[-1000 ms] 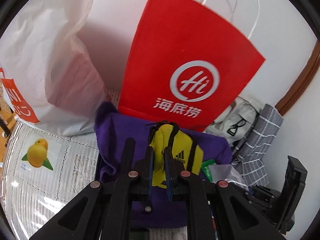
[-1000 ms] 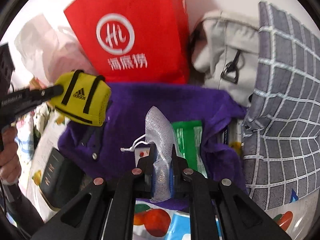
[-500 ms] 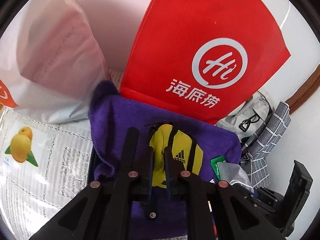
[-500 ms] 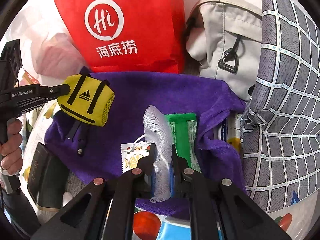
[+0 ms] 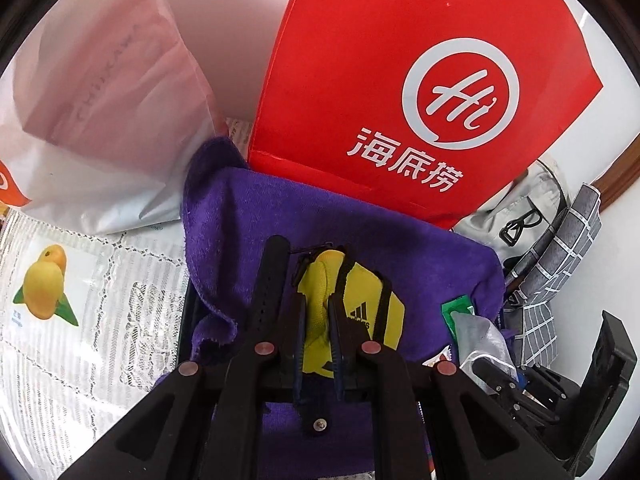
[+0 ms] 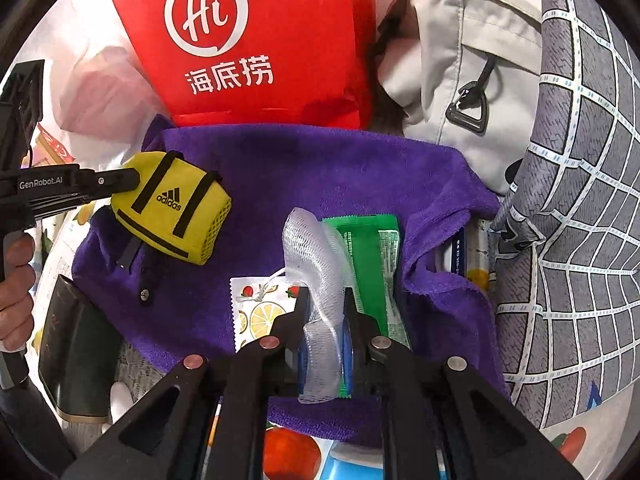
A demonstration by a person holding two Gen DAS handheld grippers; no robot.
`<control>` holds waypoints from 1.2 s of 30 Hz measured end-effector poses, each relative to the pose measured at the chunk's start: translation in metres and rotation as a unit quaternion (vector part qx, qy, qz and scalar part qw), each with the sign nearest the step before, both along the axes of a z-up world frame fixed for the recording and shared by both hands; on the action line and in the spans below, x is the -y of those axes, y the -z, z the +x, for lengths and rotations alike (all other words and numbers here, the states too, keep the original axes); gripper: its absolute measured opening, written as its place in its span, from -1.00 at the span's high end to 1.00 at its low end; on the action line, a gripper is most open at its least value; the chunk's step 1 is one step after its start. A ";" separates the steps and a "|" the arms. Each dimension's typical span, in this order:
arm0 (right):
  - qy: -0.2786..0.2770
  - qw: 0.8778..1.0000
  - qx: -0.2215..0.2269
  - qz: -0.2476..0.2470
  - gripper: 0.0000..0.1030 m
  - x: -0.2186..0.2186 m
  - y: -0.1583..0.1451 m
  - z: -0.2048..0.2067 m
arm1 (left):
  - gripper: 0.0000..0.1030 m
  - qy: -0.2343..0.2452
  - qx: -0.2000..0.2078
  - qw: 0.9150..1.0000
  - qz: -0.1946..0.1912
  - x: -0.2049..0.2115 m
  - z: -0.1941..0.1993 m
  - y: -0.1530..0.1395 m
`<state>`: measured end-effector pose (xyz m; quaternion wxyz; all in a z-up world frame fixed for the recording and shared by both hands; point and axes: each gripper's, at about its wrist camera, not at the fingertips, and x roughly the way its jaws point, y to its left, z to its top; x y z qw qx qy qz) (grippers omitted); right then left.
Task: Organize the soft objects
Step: 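Open the left tool to drop the yellow pouch while the right releases the mesh bag, then grasp the knotted white paper towel with the right tool while the left moves to the green tea packet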
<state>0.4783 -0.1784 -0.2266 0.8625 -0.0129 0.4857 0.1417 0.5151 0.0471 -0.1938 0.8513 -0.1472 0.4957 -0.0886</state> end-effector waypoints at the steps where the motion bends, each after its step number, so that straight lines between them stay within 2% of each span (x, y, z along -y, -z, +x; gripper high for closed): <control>1: -0.002 1.000 -0.001 0.001 0.70 -0.001 0.000 0.001 | 0.79 0.001 0.002 1.000 0.004 0.001 -0.001 -0.001; 3: -0.007 1.000 0.000 -0.003 0.56 -0.001 -0.001 -0.001 | 0.73 0.002 0.007 1.000 0.015 0.002 -0.002 -0.005; 4: -0.009 1.000 0.000 -0.006 0.35 -0.003 -0.001 -0.002 | 0.63 0.003 0.008 1.000 0.018 0.003 -0.003 -0.007; 5: -0.010 1.000 0.002 -0.007 0.06 -0.004 -0.003 -0.002 | 0.54 0.004 0.010 1.000 0.020 0.004 -0.004 -0.008; 6: -0.009 1.000 0.007 -0.005 -0.03 -0.005 -0.005 -0.003 | 0.40 0.006 0.011 1.000 0.023 0.005 -0.004 -0.010; 7: -0.008 1.000 0.012 -0.002 -0.13 -0.006 -0.008 -0.005 | 0.34 0.009 0.014 1.000 0.026 0.007 -0.005 -0.012; 9: -0.007 1.000 0.021 0.004 -0.13 -0.007 -0.014 -0.008 | 0.33 0.012 0.019 0.999 0.030 0.009 -0.007 -0.016; 12: -0.010 0.999 0.035 0.002 -0.13 -0.009 -0.023 -0.014 | 0.13 0.016 0.021 0.999 0.031 0.011 -0.010 -0.022; 16: -0.007 0.998 0.062 -0.006 -0.15 -0.013 -0.040 -0.028 | 0.09 0.017 0.035 0.999 0.035 0.010 -0.017 -0.035; 18: -0.007 0.997 0.080 -0.002 -0.23 -0.012 -0.052 -0.039 | 0.03 0.016 0.049 0.998 0.033 0.008 -0.023 -0.044; 20: -0.005 0.995 0.096 0.006 -0.42 -0.008 -0.063 -0.052 | -0.01 0.014 0.059 0.998 0.029 0.005 -0.028 -0.052; 21: -0.007 0.995 0.099 0.008 -0.44 -0.008 -0.066 -0.058 | -0.03 0.014 0.063 0.998 0.026 0.004 -0.031 -0.056; 29: -0.001 0.997 0.075 -0.008 -0.44 0.003 -0.056 -0.129 | -0.06 0.013 0.095 0.995 0.008 -0.006 -0.055 -0.087; 36: 0.028 0.998 0.032 0.048 -0.41 0.033 -0.035 -0.206 | -0.18 0.020 0.131 0.991 0.019 -0.001 -0.086 -0.112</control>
